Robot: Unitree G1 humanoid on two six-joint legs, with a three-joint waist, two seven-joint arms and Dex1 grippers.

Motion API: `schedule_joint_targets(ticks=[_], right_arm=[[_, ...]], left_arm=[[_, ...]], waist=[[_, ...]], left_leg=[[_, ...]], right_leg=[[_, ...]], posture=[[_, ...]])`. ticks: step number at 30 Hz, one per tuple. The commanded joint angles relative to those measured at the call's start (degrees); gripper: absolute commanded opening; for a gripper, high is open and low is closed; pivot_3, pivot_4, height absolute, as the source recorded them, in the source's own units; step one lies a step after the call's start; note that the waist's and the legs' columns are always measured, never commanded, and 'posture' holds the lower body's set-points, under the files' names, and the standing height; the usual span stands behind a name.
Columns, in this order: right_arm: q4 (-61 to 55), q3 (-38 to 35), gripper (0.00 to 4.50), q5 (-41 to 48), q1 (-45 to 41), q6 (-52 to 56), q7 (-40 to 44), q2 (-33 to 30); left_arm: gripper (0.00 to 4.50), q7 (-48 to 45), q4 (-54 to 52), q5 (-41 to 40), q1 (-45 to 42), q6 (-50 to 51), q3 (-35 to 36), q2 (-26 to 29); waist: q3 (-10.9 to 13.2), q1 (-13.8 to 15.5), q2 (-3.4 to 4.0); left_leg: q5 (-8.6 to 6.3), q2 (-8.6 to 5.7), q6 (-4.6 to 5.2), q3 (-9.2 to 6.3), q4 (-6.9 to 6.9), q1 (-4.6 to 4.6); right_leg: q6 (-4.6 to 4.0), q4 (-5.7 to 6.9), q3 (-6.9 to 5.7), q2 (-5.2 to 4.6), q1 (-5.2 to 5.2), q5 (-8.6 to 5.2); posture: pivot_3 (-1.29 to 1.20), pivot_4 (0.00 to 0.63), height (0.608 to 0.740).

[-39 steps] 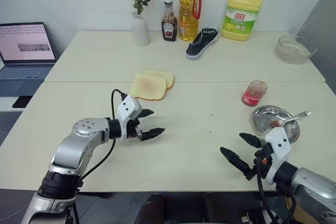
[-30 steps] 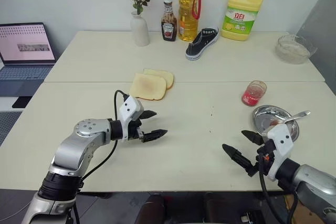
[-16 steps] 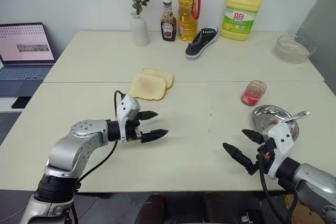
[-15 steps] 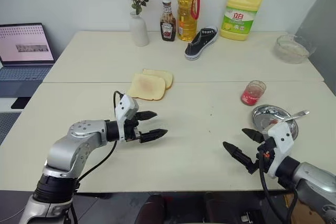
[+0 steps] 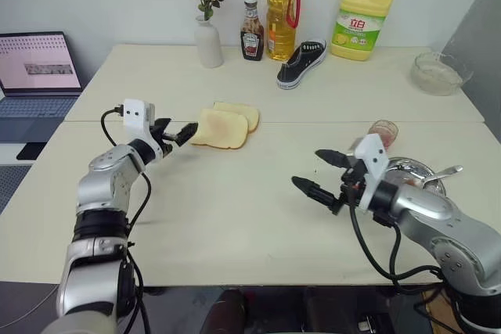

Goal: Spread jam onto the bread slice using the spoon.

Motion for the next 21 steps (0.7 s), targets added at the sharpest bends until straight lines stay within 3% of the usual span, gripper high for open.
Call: schedule_joint_targets(ticks=[1,7,13,17,21], right_arm=[[1.2,2.4,4.49,-1.1,-5.6,-0.7,1.8,1.6],[2.7,2.9,4.49,-2.6,-7.7,-0.5,2.7,1.9],[2.5,1.7,4.49,-3.6,-6.0,-0.3,2.3,1.5],[2.7,1.9,4.49,-5.5,-5.2,-0.6,1.9,1.3],[2.7,1.9,4.50,-6.5,-4.9,-0.9,1.6,2.0]], left_arm=[[4.50,0.8,11.8,2.2,-6.0,-6.3,0.8,-1.2],[4.50,-5.4,25.6,2.5,-12.2,-6.6,1.1,-2.4],[4.50,-12.9,26.7,3.6,-12.7,-5.3,-0.5,-3.9],[4.50,-13.1,28.1,5.6,-12.9,-6.4,-1.4,-4.3],[3.68,-12.1,30.0,6.6,-13.9,-7.7,-0.8,-4.5]], waist=[[0.0,0.0,-0.02],[0.0,-0.2,-0.11],[0.0,-0.6,-0.12],[0.0,-1.1,-0.12],[0.0,-1.1,-0.12]], left_leg=[[0.01,-0.03,-0.01,0.02,0.01,-0.02],[0.00,-0.04,-0.02,-0.01,-0.01,-0.08],[0.00,-0.04,0.00,-0.02,0.01,-0.10],[0.00,-0.04,0.00,-0.04,0.01,-0.09],[0.00,-0.04,0.00,-0.04,0.02,-0.07]], right_leg=[[0.00,0.00,0.01,-0.01,-0.02,0.00],[0.02,-0.02,-0.03,-0.01,-0.08,0.00],[0.01,0.05,-0.03,0.00,-0.09,0.00],[0.02,0.10,-0.03,0.00,-0.09,0.00],[0.02,0.12,-0.03,0.01,-0.09,0.00]], posture=[[0.00,0.150,0.740],[0.00,0.150,0.740],[0.00,0.150,0.740],[0.00,0.150,0.740],[0.00,0.150,0.740]])
